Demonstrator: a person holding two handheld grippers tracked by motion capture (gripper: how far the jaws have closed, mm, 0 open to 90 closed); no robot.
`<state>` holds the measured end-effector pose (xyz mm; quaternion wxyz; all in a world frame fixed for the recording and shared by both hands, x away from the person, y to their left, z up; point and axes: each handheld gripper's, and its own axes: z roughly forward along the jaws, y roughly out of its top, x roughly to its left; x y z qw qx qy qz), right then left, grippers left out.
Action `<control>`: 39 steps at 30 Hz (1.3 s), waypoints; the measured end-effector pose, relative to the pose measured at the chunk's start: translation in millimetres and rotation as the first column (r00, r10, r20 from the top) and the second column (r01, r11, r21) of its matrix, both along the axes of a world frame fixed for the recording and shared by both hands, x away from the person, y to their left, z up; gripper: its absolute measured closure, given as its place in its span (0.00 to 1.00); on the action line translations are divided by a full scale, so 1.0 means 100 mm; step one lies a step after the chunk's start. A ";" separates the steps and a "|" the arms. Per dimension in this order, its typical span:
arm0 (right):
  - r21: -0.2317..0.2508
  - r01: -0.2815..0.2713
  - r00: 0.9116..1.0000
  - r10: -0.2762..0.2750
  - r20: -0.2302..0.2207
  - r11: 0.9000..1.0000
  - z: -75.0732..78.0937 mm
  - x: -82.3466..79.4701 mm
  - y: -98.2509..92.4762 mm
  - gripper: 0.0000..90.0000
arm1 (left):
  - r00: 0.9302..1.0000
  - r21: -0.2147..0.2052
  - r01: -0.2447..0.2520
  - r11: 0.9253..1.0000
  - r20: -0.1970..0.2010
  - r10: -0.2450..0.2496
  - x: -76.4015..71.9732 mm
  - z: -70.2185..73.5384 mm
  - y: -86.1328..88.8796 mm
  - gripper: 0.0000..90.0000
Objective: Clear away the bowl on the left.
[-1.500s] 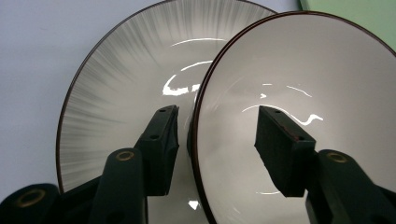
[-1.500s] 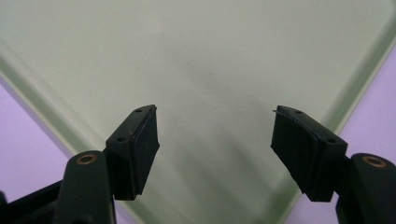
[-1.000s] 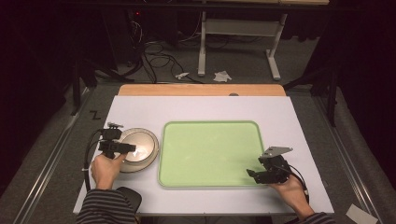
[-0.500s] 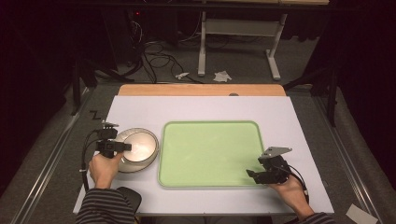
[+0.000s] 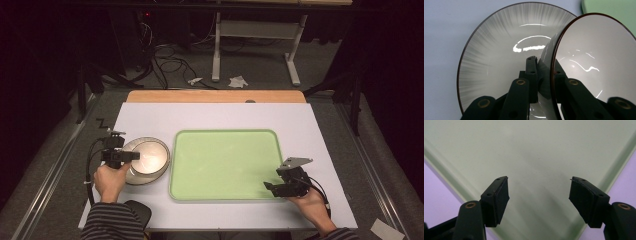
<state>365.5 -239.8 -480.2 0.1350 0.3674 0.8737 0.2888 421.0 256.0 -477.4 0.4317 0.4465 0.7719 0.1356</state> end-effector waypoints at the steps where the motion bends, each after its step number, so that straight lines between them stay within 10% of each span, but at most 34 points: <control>1: 0.002 0.001 1.000 -0.001 -0.002 1.000 0.00 0.00 0.00 0.37 | 1.000 -0.002 -0.006 1.000 0.011 0.006 0.00 0.02 0.00 0.90; 39: -0.012 0.001 1.000 -0.001 0.001 1.000 -0.01 0.01 0.01 0.37 | 0.981 -0.107 0.153 0.982 0.141 -0.137 -0.03 0.41 -0.37 0.90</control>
